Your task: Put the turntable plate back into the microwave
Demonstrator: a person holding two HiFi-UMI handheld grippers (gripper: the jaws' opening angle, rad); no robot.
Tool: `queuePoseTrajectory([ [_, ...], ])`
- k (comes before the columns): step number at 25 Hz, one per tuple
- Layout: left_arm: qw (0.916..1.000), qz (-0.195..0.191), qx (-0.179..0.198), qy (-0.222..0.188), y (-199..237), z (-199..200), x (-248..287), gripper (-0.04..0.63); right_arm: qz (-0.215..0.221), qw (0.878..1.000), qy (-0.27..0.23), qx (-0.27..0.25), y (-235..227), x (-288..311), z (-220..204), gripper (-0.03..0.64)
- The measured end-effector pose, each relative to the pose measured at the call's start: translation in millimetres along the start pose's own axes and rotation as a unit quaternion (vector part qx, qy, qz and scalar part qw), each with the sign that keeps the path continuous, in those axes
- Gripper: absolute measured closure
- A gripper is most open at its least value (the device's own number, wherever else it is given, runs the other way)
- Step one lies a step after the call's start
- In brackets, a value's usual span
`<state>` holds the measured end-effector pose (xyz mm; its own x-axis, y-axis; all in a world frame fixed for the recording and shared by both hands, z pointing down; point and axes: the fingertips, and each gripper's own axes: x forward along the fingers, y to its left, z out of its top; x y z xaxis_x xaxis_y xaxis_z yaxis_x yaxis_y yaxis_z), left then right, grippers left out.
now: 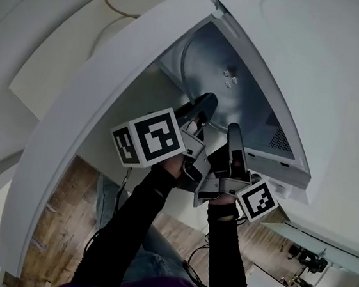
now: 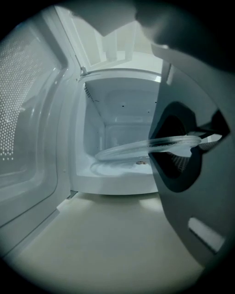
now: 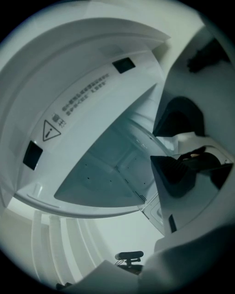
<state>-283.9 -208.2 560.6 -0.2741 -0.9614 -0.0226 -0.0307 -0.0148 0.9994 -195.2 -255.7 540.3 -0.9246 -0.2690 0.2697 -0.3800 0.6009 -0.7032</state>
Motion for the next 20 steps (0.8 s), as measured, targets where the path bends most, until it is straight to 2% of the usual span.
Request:
queuePoseTrajectory([
  [10, 0.9997, 0.010, -0.023, 0.000, 3, -2, 9, 0.543, -0.011, 1.000, -0.008, 0.000, -4, 3, 6, 0.491],
  [16, 0.9993, 0.016, -0.034, 0.001, 6, -4, 14, 0.546, -0.019, 1.000, -0.017, 0.018, -11, 2, 7, 0.490],
  [20, 0.9989, 0.023, -0.040, 0.004, 6, -3, 17, 0.552, -0.017, 1.000, -0.014, 0.009, -11, 5, 9, 0.487],
])
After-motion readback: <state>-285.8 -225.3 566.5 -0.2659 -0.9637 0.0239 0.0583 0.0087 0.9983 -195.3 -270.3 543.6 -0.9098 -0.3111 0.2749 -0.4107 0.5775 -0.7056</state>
